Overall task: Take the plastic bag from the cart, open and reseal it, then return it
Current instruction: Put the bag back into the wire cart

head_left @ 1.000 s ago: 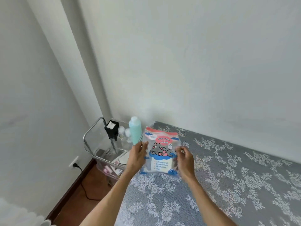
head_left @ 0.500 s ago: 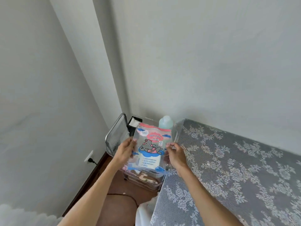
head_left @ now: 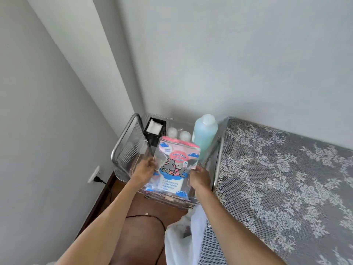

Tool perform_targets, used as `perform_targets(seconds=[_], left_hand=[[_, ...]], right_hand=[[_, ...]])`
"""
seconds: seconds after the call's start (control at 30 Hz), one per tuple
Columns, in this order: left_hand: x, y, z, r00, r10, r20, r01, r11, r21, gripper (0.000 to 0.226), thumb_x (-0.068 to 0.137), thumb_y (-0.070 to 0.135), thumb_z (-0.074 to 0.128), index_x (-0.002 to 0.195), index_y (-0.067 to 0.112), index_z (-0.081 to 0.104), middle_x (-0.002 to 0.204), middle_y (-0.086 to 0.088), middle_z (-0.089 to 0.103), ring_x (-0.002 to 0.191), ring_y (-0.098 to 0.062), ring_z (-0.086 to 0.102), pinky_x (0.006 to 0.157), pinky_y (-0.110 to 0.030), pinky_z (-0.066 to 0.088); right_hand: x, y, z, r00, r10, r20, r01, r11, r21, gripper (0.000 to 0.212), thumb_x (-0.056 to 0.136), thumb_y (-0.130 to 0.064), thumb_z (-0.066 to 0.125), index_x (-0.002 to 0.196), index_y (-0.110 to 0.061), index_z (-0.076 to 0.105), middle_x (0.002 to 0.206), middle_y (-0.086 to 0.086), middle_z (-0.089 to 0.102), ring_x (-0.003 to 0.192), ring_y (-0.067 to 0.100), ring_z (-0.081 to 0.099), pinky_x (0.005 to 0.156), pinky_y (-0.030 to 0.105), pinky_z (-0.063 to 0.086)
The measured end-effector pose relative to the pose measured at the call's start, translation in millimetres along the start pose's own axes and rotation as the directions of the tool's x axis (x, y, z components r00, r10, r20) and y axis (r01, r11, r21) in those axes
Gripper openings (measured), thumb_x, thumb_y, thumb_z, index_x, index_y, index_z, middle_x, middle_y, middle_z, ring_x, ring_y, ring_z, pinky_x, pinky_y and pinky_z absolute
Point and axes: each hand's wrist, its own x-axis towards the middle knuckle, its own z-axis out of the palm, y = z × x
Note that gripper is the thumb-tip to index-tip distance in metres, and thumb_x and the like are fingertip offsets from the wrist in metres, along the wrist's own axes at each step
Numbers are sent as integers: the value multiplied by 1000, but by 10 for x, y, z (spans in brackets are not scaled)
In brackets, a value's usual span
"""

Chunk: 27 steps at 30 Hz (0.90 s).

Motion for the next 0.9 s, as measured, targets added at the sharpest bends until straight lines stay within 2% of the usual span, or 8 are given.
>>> perform_targets(seconds=[0.03, 0.17, 0.33, 0.4, 0.47, 0.57, 0.83, 0.9], left_hand=[[63, -43, 38, 1000, -22, 3, 22, 999, 43, 15, 96, -6, 46, 101, 6, 55, 89, -14, 62, 71, -22, 60, 69, -37, 57], [233, -171, 152, 998, -56, -16, 58, 971, 233, 11, 98, 8, 51, 103, 17, 55, 92, -3, 66, 63, -7, 65, 51, -21, 51], [381, -264, 243, 997, -64, -43, 73, 953, 292, 16, 94, 12, 60, 109, 17, 59, 96, -5, 70, 68, -5, 63, 68, -27, 54], [422, -276, 254, 998, -53, -37, 62, 945, 322, 12, 94, 15, 61, 105, 19, 59, 97, -5, 71, 72, -7, 64, 71, -27, 53], [430, -282, 255, 998, -58, -20, 61, 936, 346, 15, 94, 19, 62, 108, 19, 57, 98, -4, 69, 77, -14, 64, 76, -29, 50], [404, -287, 257, 999, -40, 29, 22, 892, 452, 29, 93, 22, 62, 119, 15, 52, 98, -6, 66, 74, -14, 61, 71, -25, 47], [244, -63, 128, 988, -92, 122, 15, 853, 521, 49, 96, 35, 55, 138, 16, 40, 135, -12, 57, 115, -29, 58, 99, -37, 43], [137, 81, 43, 987, -78, 140, -8, 850, 526, 48, 96, 36, 54, 138, 17, 41, 135, -12, 57, 113, -30, 60, 101, -39, 44]], right_hand=[[56, 46, 16, 1000, 11, -5, -11, 1000, -29, 15, 97, -11, 50, 100, -18, 63, 84, 2, 68, 55, 11, 57, 40, 19, 39], [247, 182, 90, 996, 81, -29, -82, 996, -46, 19, 96, -11, 52, 108, -12, 67, 87, 3, 64, 70, 19, 61, 49, 22, 39], [413, 265, 209, 990, 90, -111, -94, 995, -36, 21, 97, -9, 48, 102, -7, 69, 76, 3, 67, 55, 13, 56, 44, 19, 40], [422, 262, 231, 989, 87, -118, -97, 992, -80, 22, 98, -12, 48, 102, -3, 68, 84, 9, 71, 56, 11, 55, 45, 20, 40], [397, 250, 241, 990, 87, -108, -98, 990, -105, 24, 98, -14, 49, 112, -2, 66, 105, 14, 72, 70, 15, 64, 56, 19, 46], [365, 240, 259, 992, 55, -115, -67, 993, -99, 35, 97, -15, 52, 129, -2, 56, 127, 18, 65, 106, 31, 67, 88, 35, 56], [109, 8, 246, 992, -102, -72, 87, 979, -184, 67, 93, -10, 54, 153, -5, 23, 152, 20, 34, 137, 37, 42, 109, 50, 42], [-18, -97, 220, 991, -134, -25, 126, 971, -203, 70, 94, -14, 54, 154, -5, 20, 156, 18, 29, 141, 35, 36, 112, 49, 38]])
